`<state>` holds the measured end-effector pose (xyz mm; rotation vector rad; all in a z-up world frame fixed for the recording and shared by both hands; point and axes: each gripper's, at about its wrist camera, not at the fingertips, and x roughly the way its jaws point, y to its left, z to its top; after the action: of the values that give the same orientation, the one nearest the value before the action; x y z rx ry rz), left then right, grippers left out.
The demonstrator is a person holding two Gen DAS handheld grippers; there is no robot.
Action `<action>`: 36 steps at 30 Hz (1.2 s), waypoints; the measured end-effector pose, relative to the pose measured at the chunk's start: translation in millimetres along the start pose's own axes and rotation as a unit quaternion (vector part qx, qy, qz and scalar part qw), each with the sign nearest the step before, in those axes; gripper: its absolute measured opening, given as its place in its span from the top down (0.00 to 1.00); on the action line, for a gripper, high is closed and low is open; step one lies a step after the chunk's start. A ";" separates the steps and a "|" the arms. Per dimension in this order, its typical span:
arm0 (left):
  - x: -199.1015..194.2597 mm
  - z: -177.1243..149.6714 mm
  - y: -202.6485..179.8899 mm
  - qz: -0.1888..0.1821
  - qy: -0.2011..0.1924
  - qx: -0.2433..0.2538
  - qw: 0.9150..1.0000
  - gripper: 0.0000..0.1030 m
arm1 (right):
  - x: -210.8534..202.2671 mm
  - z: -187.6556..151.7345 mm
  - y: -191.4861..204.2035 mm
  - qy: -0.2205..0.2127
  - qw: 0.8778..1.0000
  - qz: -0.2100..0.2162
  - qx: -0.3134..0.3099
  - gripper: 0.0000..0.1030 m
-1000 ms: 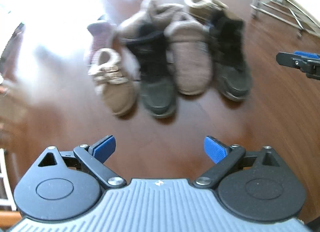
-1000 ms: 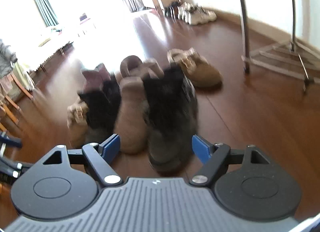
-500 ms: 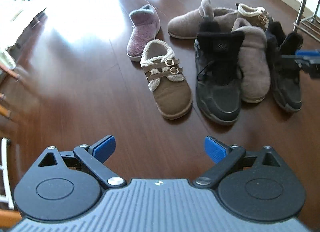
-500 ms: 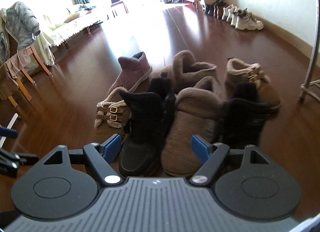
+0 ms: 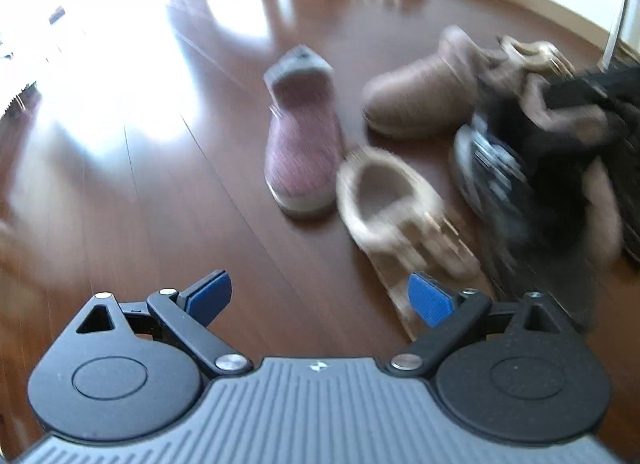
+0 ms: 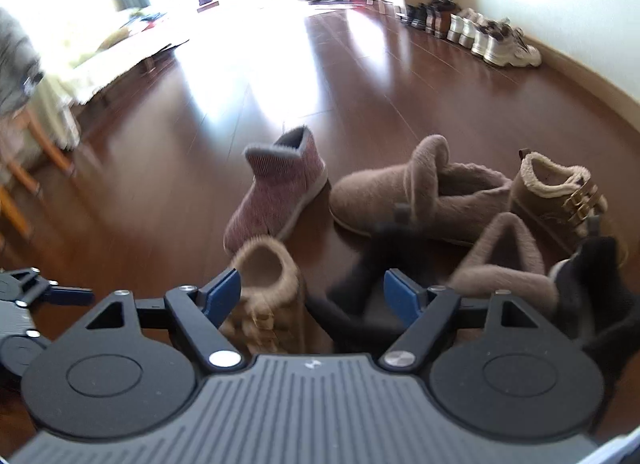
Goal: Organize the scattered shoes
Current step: 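Reach the left tool to the second pink boot and grasp its collar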
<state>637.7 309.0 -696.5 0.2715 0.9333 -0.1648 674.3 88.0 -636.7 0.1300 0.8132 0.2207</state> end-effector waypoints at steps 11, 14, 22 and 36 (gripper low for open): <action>87.4 25.5 28.0 -0.042 -0.010 0.003 0.999 0.06 | 79.4 19.0 24.9 0.036 0.998 -0.046 0.000 0.24; 100.0 32.2 37.8 -0.050 -0.008 0.005 0.999 0.06 | 97.6 24.4 31.1 0.041 0.998 -0.045 -0.002 0.24; 135.0 66.5 35.6 -0.066 -0.032 0.024 0.997 0.06 | 141.7 60.8 34.8 0.037 0.998 -0.046 -0.016 0.24; 202.7 94.6 23.1 -0.069 -0.007 -0.014 0.998 0.19 | 169.1 93.0 2.7 0.030 0.997 -0.064 -0.006 0.23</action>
<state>835.1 298.0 -803.5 0.1797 0.9397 -0.2798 854.6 129.2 -692.0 0.0591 0.8768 0.1094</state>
